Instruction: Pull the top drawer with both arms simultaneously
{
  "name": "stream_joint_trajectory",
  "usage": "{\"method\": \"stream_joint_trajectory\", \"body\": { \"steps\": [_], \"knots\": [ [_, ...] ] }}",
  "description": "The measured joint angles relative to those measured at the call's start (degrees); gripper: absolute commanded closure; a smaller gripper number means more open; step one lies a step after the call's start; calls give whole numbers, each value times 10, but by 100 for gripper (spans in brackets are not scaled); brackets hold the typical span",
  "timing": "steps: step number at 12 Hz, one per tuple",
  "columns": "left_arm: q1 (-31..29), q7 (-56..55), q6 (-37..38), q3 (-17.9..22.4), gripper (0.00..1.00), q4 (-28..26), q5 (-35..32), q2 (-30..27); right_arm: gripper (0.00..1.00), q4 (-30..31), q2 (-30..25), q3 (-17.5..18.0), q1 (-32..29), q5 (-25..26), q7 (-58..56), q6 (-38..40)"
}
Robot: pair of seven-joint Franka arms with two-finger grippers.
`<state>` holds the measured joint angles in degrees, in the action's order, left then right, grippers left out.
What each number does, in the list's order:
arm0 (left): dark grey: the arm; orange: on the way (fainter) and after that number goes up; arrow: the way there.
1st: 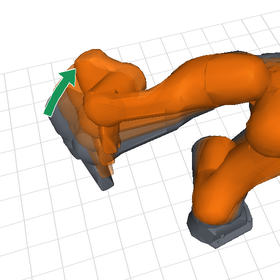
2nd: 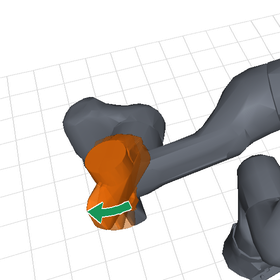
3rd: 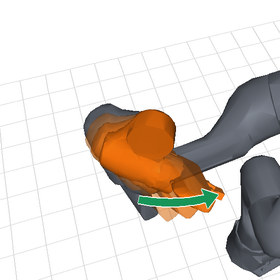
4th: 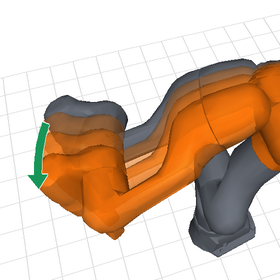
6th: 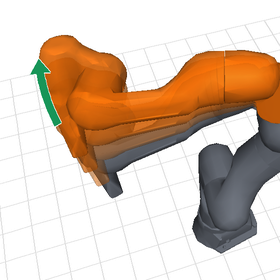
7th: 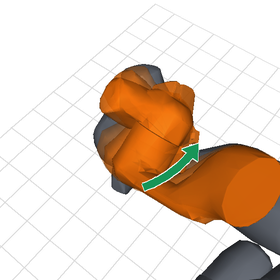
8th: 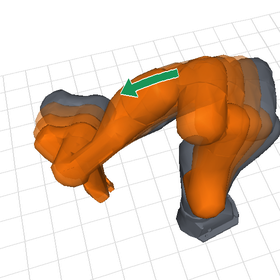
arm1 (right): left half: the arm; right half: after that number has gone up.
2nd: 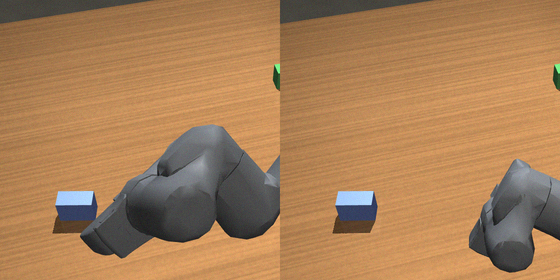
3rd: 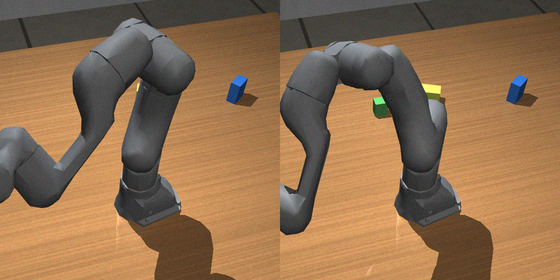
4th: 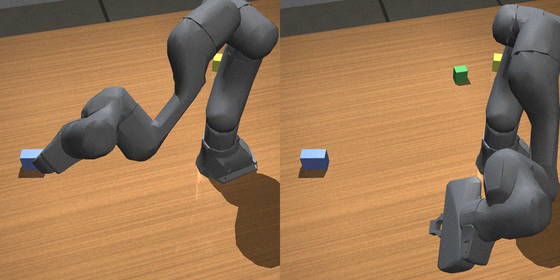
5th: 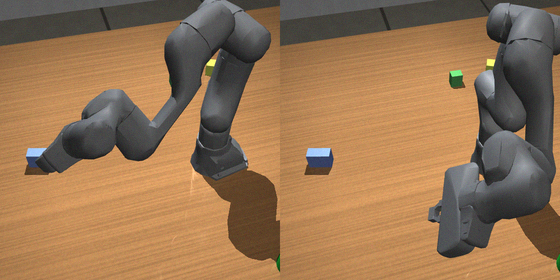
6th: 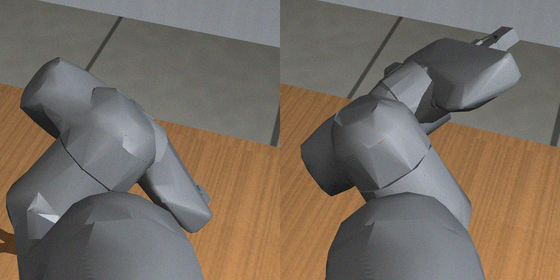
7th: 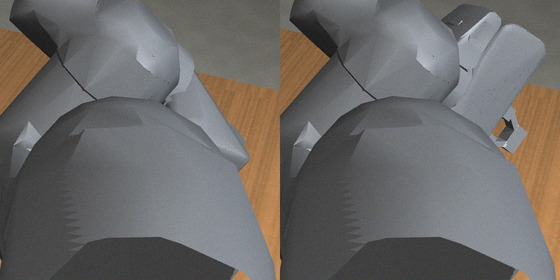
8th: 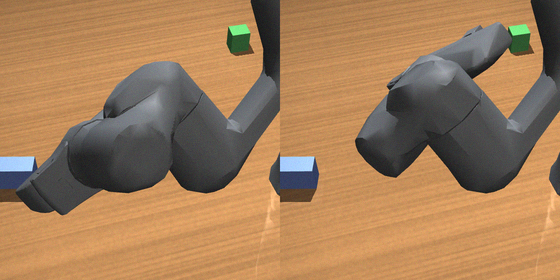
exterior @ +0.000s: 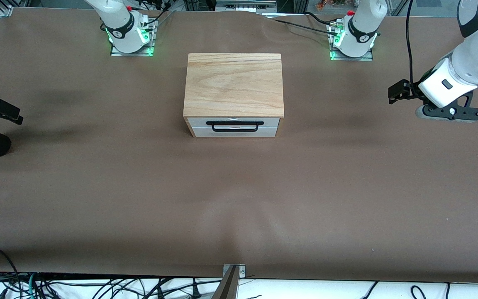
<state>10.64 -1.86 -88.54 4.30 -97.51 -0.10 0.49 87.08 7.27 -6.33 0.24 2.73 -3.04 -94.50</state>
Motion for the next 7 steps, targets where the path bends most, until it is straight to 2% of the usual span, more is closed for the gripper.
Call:
{"method": "stream_joint_trajectory", "body": {
  "steps": [4, 7],
  "knots": [
    [0, -1, -6, 0, 0, -3, 0, 0, 0, 0, 2, 0, 0, -4, 0, 0],
    [0, -3, -64, 0, 0, -42, 1, 3, 0, 0, 28, 0, 1, -42, 1, 0]
  ]
}}
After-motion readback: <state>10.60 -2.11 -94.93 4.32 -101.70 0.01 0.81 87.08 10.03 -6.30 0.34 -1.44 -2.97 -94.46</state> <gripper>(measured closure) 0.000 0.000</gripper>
